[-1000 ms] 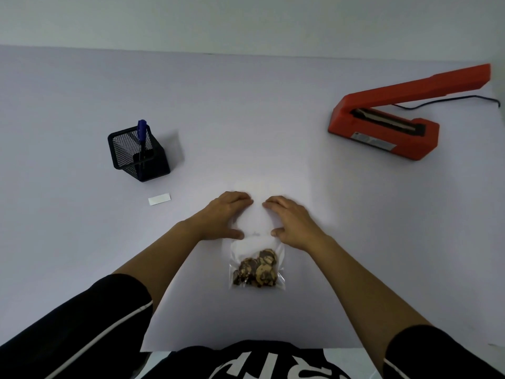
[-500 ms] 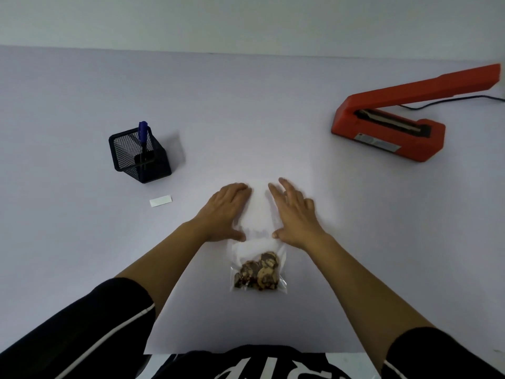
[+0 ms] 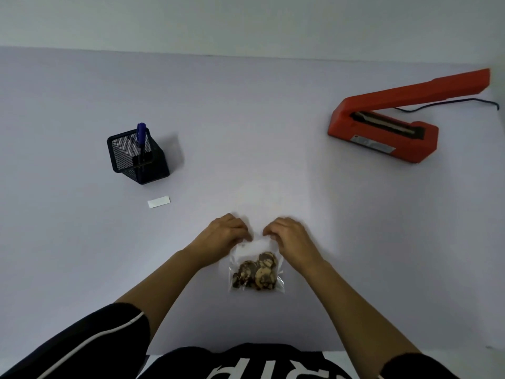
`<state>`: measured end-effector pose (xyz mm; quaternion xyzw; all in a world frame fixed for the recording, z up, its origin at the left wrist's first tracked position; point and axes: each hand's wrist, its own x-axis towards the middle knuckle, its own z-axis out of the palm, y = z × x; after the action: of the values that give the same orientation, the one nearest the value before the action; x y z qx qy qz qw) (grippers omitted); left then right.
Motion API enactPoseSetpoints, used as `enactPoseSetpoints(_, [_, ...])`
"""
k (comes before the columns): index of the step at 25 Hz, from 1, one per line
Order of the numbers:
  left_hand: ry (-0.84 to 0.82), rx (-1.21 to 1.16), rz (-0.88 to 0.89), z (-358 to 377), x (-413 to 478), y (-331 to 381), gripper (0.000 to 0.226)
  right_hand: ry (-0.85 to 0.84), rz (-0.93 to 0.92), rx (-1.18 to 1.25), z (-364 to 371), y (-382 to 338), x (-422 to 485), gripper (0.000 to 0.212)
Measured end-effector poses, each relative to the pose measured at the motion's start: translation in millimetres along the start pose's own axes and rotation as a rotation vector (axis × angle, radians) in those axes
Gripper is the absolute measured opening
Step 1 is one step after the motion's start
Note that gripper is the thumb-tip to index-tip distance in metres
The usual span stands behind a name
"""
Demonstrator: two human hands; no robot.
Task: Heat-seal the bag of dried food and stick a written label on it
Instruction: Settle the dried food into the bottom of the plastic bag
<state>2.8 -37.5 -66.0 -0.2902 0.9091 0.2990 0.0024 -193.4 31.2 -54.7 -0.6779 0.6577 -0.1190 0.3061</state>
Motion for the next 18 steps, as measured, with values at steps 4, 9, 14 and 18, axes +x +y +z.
enactPoseSetpoints(4, [-0.026, -0.008, -0.062, -4, 7, 0, 0.036, -0.041, -0.003, -0.056, -7, 2, 7, 0.037])
enactPoseSetpoints(9, [-0.137, 0.015, -0.156, -17, 21, 1, 0.067, -0.152, 0.035, -0.154, -18, 0, 19, 0.058])
enactPoseSetpoints(14, [-0.205, 0.043, -0.213, -32, 33, 3, 0.091, -0.235, 0.081, -0.24, -31, -6, 32, 0.079])
enactPoseSetpoints(18, [-0.225, 0.115, -0.24, -36, 43, 1, 0.106, -0.265, 0.109, -0.304, -38, -7, 44, 0.098])
